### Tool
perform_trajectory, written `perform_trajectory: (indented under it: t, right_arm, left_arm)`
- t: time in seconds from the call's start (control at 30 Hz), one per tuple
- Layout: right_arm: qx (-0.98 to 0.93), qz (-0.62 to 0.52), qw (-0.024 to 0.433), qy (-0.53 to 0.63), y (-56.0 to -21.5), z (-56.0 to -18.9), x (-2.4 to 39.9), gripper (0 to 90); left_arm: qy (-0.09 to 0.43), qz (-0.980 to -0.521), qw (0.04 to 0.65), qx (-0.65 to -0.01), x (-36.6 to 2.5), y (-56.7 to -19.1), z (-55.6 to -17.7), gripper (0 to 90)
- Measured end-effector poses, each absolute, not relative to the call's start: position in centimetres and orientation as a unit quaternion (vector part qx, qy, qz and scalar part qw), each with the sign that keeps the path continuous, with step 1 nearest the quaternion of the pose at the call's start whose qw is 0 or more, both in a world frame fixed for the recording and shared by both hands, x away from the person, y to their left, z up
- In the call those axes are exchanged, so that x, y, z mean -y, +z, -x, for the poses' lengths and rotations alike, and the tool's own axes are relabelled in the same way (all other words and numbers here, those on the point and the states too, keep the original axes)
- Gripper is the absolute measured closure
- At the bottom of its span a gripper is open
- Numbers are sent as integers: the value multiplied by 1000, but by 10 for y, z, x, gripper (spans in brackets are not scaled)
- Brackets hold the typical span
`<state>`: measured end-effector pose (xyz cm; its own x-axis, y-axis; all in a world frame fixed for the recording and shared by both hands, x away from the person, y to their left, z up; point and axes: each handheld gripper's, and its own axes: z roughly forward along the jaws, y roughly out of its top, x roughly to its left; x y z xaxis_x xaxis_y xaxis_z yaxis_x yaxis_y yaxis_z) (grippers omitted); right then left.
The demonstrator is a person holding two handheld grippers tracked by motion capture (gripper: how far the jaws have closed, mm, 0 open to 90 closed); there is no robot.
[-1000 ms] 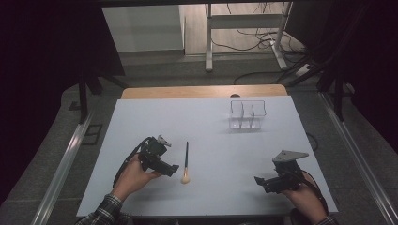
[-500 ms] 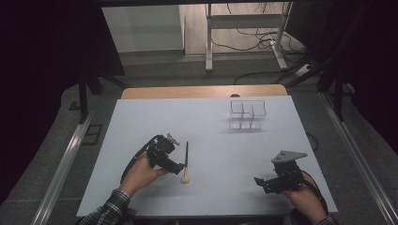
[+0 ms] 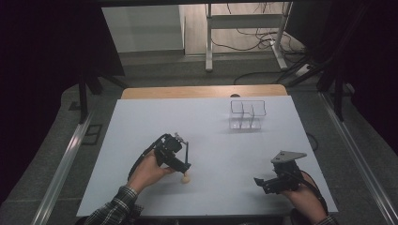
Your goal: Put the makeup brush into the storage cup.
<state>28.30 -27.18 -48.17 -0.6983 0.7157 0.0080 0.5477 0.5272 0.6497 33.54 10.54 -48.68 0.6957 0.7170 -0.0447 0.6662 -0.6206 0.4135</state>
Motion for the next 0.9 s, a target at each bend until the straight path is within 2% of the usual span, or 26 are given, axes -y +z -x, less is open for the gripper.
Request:
perform_trajectory:
  t: [0.4,0.9]
  right_arm:
    - [-867,-362,129,317,-483,-283,271,21]
    - [-873,-355,127,311,-484,-282,269,24]
  left_arm:
    - [61,-900,199,-382,-94,-485,-340,32]
    - [59,-903,173,-390,-91,-502,-339,93]
